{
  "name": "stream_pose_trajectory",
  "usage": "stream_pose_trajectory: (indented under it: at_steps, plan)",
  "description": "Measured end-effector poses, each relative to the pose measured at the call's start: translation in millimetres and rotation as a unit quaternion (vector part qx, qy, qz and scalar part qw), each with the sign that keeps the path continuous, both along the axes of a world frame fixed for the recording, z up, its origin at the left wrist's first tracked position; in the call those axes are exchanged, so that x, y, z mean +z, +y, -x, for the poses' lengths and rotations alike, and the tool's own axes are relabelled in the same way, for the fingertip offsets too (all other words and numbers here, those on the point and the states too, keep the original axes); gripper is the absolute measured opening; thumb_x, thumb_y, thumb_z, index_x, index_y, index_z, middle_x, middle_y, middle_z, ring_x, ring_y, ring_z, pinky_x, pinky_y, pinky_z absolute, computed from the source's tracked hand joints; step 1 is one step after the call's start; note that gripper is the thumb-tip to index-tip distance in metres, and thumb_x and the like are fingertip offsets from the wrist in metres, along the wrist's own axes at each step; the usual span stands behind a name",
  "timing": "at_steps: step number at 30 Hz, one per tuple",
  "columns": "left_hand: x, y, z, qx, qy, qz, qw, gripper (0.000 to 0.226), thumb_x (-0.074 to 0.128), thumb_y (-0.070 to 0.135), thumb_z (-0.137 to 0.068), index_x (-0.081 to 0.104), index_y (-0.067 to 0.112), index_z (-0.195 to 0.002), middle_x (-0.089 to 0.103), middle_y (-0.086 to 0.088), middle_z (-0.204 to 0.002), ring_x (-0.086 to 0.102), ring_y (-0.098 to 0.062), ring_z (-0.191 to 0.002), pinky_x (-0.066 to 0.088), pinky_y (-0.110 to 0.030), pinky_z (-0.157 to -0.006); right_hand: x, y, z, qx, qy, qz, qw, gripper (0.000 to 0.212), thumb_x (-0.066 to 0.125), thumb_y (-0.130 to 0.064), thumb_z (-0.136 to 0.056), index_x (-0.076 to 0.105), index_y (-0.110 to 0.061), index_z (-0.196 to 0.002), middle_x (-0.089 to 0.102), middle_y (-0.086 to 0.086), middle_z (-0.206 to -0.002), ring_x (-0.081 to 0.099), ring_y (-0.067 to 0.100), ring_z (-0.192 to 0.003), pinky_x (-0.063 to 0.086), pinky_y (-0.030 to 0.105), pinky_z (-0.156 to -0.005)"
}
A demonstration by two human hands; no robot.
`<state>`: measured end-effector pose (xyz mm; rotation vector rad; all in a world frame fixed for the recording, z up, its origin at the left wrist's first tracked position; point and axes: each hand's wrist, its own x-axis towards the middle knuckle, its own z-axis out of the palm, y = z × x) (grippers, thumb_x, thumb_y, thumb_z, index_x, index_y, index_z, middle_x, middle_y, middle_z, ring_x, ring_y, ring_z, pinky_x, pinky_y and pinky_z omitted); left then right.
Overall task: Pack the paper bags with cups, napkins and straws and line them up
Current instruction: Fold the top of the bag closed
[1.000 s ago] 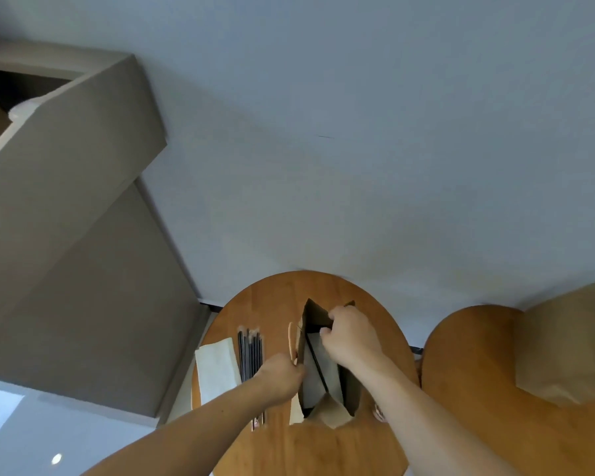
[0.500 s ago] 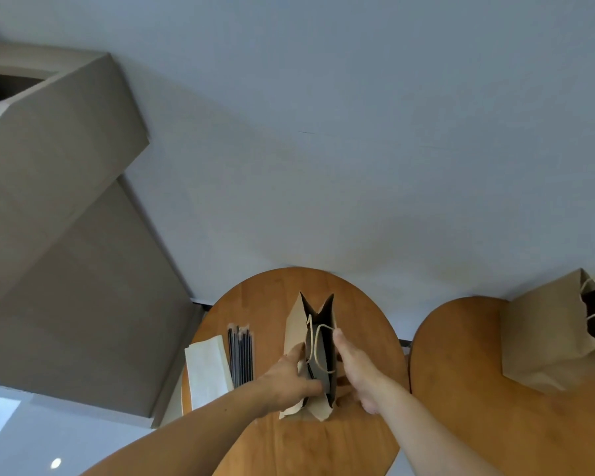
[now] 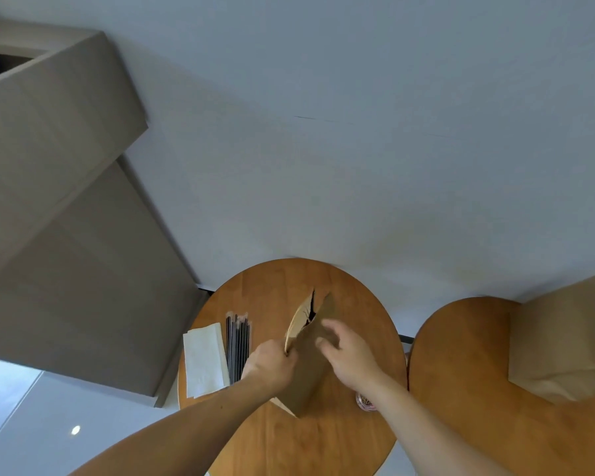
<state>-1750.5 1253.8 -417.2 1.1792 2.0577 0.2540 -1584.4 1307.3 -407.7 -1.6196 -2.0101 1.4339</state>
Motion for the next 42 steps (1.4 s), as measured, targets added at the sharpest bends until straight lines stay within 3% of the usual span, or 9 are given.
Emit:
stream_pose_trajectory:
  at_steps: [3, 6, 12, 15, 19, 24, 31, 38, 42]
  plan:
    - [-2, 4, 9, -0.028, 0.033, 0.02, 0.999, 0.034, 0.043, 0.047, -0.1, 0.061, 0.027, -0.08, 0.064, 0.003, -0.076, 0.066, -0.012, -0.068, 0.061, -0.028, -0.069, 5, 18, -8, 0.031, -0.056, -0.204, 0.977, 0.06, 0.062, -0.027, -0.095, 0.035, -0.03, -0.149, 0.031, -0.01, -0.156, 0.031, 0.012, -0.143, 0.035, 0.03, -0.113]
    - [2, 10, 15, -0.087, 0.017, 0.016, 0.996, 0.036, 0.043, 0.042, -0.1, 0.055, 0.028, -0.07, 0.057, 0.006, -0.066, 0.058, -0.009, -0.06, 0.049, -0.022, -0.055, 0, 35, -16, 0.139, -0.119, -0.327, 0.927, 0.061, 0.067, -0.02, -0.09, 0.042, -0.031, -0.145, 0.023, -0.004, -0.16, 0.017, 0.02, -0.149, 0.024, 0.036, -0.118]
    - [12, 26, 16, -0.15, 0.061, -0.019, 0.987, 0.043, 0.05, 0.037, -0.096, 0.041, 0.029, -0.055, 0.044, 0.01, -0.051, 0.042, -0.003, -0.044, 0.026, -0.014, -0.038, -15, 49, -26, 0.201, -0.143, -0.354, 0.902, 0.018, 0.07, -0.031, -0.088, 0.076, -0.024, -0.104, 0.063, -0.009, -0.129, 0.04, 0.02, -0.137, 0.03, 0.042, -0.114]
    - [11, 27, 13, -0.114, 0.092, -0.044, 0.988, 0.046, 0.056, 0.037, -0.092, 0.039, 0.029, -0.05, 0.042, 0.011, -0.046, 0.04, -0.002, -0.039, 0.024, -0.014, -0.033, -20, 47, -28, 0.184, -0.129, -0.34, 0.913, 0.016, 0.069, -0.035, -0.089, 0.075, -0.025, -0.099, 0.071, -0.012, -0.107, 0.054, 0.015, -0.117, 0.034, 0.036, -0.105]
    - [5, 23, 10, -0.088, 0.104, -0.035, 0.99, 0.044, 0.052, 0.043, -0.094, 0.044, 0.026, -0.055, 0.05, 0.008, -0.055, 0.048, -0.008, -0.049, 0.029, -0.021, -0.041, -24, 52, -38, 0.085, -0.063, -0.291, 0.951, 0.036, 0.069, -0.035, -0.09, 0.064, -0.022, -0.123, 0.059, -0.01, -0.127, 0.048, 0.01, -0.122, 0.038, 0.029, -0.105]
    - [-1, 20, 11, -0.059, 0.081, -0.034, 0.994, 0.045, 0.053, 0.046, -0.094, 0.046, 0.024, -0.056, 0.051, 0.007, -0.054, 0.047, -0.007, -0.049, 0.029, -0.023, -0.043, -49, 41, -79, -0.118, -0.047, -0.215, 0.968, 0.026, 0.056, -0.027, -0.098, 0.062, -0.018, -0.122, 0.064, -0.007, -0.112, 0.059, 0.005, -0.094, 0.046, 0.021, -0.078]
    - [-6, 22, 14, -0.016, 0.06, -0.033, 0.998, 0.043, 0.055, 0.046, -0.094, 0.057, 0.015, -0.065, 0.063, -0.005, -0.066, 0.055, -0.016, -0.06, 0.038, -0.029, -0.051, -123, 13, -103, 0.047, -0.263, -0.004, 0.964, 0.023, 0.049, -0.02, -0.097, 0.072, -0.022, -0.093, 0.071, -0.007, -0.089, 0.064, 0.01, -0.077, 0.052, 0.029, -0.063]
    - [-9, 19, 12, 0.014, 0.052, -0.037, 0.998, 0.046, 0.057, 0.047, -0.094, 0.067, 0.007, -0.073, 0.068, -0.011, -0.072, 0.064, -0.025, -0.068, 0.051, -0.041, -0.062, -153, 11, -88, 0.067, -0.329, 0.094, 0.937, 0.033, 0.047, -0.007, -0.081, 0.053, -0.02, -0.051, 0.051, -0.009, -0.051, 0.046, 0.009, -0.046, 0.025, 0.021, -0.044]
    - [-10, 18, 10, 0.022, 0.053, -0.047, 0.997, 0.048, 0.057, 0.046, -0.094, 0.069, 0.004, -0.073, 0.068, -0.013, -0.07, 0.064, -0.026, -0.067, 0.053, -0.046, -0.063, -155, 11, -84, 0.046, -0.347, 0.078, 0.933, 0.033, 0.05, -0.027, -0.094, 0.064, -0.021, -0.064, 0.061, -0.007, -0.061, 0.054, 0.009, -0.053, 0.034, 0.02, -0.048]
